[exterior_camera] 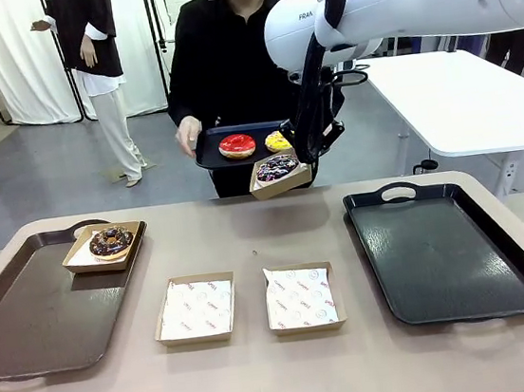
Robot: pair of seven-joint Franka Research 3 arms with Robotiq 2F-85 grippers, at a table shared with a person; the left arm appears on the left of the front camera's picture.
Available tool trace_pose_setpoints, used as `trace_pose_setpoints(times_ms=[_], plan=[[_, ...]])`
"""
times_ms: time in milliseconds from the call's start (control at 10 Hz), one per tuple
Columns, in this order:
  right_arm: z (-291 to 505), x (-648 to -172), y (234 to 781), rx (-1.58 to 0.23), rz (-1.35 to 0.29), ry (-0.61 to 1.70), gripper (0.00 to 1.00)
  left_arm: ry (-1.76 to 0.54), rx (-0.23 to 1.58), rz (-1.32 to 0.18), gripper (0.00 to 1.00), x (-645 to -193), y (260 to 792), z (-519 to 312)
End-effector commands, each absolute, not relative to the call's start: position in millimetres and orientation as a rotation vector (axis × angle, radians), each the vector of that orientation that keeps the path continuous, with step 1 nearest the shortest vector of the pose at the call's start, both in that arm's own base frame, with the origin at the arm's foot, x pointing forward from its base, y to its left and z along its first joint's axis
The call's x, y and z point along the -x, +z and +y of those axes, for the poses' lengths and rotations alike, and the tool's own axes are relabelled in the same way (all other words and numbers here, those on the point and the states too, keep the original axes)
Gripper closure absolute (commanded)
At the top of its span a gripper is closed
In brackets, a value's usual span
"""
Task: Individually package the donuts and arrange them on the tray.
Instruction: Place the picked Paper togo box on the Handle tray while simultaneously picking up another Paper togo box from the table with the other hand.
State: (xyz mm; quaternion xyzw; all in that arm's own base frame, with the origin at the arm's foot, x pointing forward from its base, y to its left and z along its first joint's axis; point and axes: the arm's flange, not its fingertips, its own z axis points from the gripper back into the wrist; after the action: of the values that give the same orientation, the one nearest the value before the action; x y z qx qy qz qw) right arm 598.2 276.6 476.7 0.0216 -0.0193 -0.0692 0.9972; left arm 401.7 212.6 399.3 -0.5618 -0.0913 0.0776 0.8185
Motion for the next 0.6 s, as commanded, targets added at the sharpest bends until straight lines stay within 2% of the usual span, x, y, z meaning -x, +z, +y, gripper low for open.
trace_pose_setpoints(times_ms=[0,100,500], plan=[[277,-598,477,-0.043,-0.039,-0.139,0.99,0.166,1.182,-0.201,0.0,-397,400,211],[262,-587,487,-0.015,-0.078,-0.053,0.99,0.165,1.197,-0.194,0.0,-402,399,213],[176,-531,528,0.032,-0.095,0.003,0.99,0.012,1.031,-0.113,0.0,-393,483,151]])
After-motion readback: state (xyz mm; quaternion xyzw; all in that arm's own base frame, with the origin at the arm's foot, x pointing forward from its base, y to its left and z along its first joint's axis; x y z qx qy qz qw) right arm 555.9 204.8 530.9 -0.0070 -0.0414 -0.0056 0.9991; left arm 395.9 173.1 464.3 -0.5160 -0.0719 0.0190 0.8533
